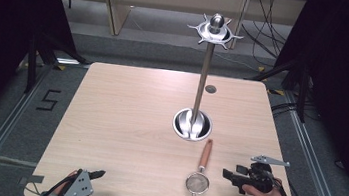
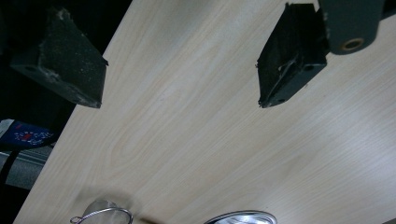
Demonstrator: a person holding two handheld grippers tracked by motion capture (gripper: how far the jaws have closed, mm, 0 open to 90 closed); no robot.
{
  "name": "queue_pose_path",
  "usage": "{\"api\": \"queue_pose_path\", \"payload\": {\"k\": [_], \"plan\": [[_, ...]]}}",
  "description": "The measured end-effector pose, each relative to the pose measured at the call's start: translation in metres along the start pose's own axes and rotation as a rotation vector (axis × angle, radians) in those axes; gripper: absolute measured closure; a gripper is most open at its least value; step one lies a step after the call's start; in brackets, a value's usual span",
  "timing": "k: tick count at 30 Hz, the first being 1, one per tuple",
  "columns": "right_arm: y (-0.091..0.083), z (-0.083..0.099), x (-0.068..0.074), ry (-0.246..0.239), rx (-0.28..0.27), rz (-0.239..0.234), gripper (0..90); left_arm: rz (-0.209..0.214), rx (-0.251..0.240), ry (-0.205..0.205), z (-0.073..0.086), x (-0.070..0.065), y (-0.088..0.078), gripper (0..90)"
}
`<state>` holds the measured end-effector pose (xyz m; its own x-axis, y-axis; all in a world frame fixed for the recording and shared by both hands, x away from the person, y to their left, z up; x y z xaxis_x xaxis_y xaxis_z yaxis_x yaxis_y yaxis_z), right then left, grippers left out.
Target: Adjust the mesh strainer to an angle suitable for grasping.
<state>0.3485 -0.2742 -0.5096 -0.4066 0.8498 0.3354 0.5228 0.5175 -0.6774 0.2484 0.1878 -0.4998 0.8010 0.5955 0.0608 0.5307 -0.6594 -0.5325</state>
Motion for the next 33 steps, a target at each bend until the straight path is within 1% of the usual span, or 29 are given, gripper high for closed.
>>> {"api": "queue_pose_path", "payload": {"k": [1, 2, 5, 6, 7, 8, 9, 10, 11, 12, 13, 14, 15, 16, 17, 18, 20, 21, 22, 23, 25, 26, 27, 28, 29, 30, 31, 32, 33], "plan": [[-0.001, 0.000, 0.000, 0.008, 0.006, -0.003, 32.2, 0.000, 0.000, 0.000, 0.000, 0.000, 0.000, 15.0], [0.000, 0.000, 0.001, 0.019, -0.001, -0.012, 32.2, 0.003, 0.008, 0.011, 0.000, 0.001, 0.000, 15.0], [0.000, 0.000, 0.001, 0.016, 0.001, -0.011, 32.1, 0.003, 0.009, 0.003, 0.000, 0.000, 0.000, 15.0], [-0.001, -0.001, -0.002, -0.031, -0.006, 0.008, 32.0, 0.003, 0.009, 0.002, 0.000, 0.000, 0.000, 15.0], [0.000, -0.001, 0.000, -0.002, -0.007, -0.007, 32.0, 0.005, 0.011, 0.003, 0.000, 0.000, 0.000, 15.0], [0.000, -0.001, 0.000, -0.002, -0.007, -0.007, 32.0, 0.005, 0.011, 0.003, 0.000, 0.000, 0.000, 15.0], [0.001, -0.002, -0.002, -0.034, -0.014, -0.005, 31.9, 0.006, 0.010, -0.001, 0.000, 0.000, 0.000, 15.0], [0.001, -0.002, -0.003, -0.043, -0.008, 0.006, 31.9, 0.005, 0.010, 0.001, 0.000, 0.000, 0.000, 15.0], [0.001, -0.002, -0.003, -0.043, -0.008, 0.006, 31.9, 0.005, 0.010, 0.001, 0.000, 0.000, 0.000, 15.0], [0.001, -0.002, 0.002, 0.003, 0.000, -0.004, 31.9, 0.005, 0.010, 0.000, 0.000, 0.000, 0.000, 15.0], [0.001, -0.002, 0.002, 0.007, 0.007, -0.002, 31.9, 0.004, 0.010, 0.000, 0.000, 0.000, 0.000, 15.0], [0.003, -0.003, 0.003, 0.003, -0.010, -0.007, 31.9, 0.004, 0.012, 0.001, 0.000, 0.000, 0.000, 15.0], [0.003, -0.004, 0.002, -0.016, -0.011, 0.002, 31.9, 0.005, 0.013, 0.000, 0.000, 0.000, 0.000, 15.0], [0.004, -0.005, 0.000, -0.055, -0.015, 0.005, 31.9, -0.007, 0.011, 0.010, 0.000, 0.001, 0.000, 15.0], [0.003, -0.005, 0.001, -0.049, -0.004, 0.004, 31.9, -0.008, 0.009, 0.009, 0.000, 0.001, 0.000, 15.0], [0.004, -0.006, 0.001, -0.055, -0.014, 0.005, 31.9, -0.008, 0.009, 0.009, 0.000, 0.001, 0.001, 15.0], [0.004, -0.007, 0.002, -0.058, -0.014, 0.006, 31.9, -0.008, 0.009, 0.009, 0.000, 0.001, 0.001, 15.0], [0.005, -0.007, 0.006, -0.027, -0.002, 0.008, 31.9, -0.009, 0.010, 0.011, 0.000, 0.001, 0.001, 15.0], [0.006, -0.009, 0.004, -0.075, -0.012, 0.011, 31.9, -0.009, 0.009, 0.007, 0.000, 0.001, 0.001, 15.0], [0.006, -0.009, 0.007, -0.052, 0.007, 0.024, 31.9, -0.010, 0.009, 0.004, 0.000, 0.001, 0.001, 15.0], [0.008, -0.012, 0.005, -0.094, -0.009, 0.028, 31.9, -0.010, 0.009, 0.006, 0.000, 0.001, 0.001, 15.0], [0.009, -0.012, 0.009, -0.066, 0.010, 0.035, 31.9, -0.011, 0.008, 0.011, 0.000, 0.001, 0.001, 15.0], [0.011, -0.015, 0.007, -0.108, -0.001, 0.035, 31.9, -0.008, 0.004, 0.006, 0.000, 0.000, 0.001, 15.0], [0.012, -0.016, 0.008, -0.111, 0.004, 0.040, 31.9, -0.008, 0.004, 0.006, 0.000, 0.000, 0.001, 15.0], [0.014, -0.018, 0.010, -0.109, 0.004, 0.040, 31.9, -0.007, -0.003, -0.008, 0.000, 0.000, 0.002, 15.0], [0.016, -0.018, 0.014, -0.085, 0.013, 0.048, 31.9, -0.008, 0.004, 0.003, 0.000, 0.000, 0.001, 15.1], [0.018, -0.021, 0.013, -0.135, 0.013, 0.060, 31.8, -0.007, -0.002, -0.006, 0.000, 0.000, 0.002, 15.0], [0.020, -0.023, 0.014, -0.142, 0.015, 0.064, 31.8, -0.007, -0.003, -0.008, 0.000, 0.000, 0.002, 15.0], [0.022, -0.025, 0.015, -0.153, 0.015, 0.065, 31.8, -0.010, 0.022, 0.011, 0.001, 0.002, 0.001, 15.0]]}}
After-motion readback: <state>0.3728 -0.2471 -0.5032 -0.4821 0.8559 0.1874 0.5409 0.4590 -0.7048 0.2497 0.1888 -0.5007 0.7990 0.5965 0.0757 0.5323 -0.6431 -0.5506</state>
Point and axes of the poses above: each handheld gripper's, and its own axes: y roughly forward along the jaws, z roughly out of its underside, x roughly to its left, the point moved 3 cm from there along y, roughly forward along the jaws, and after that the axes turned 2 degrees about z, right-handed, at the moved point
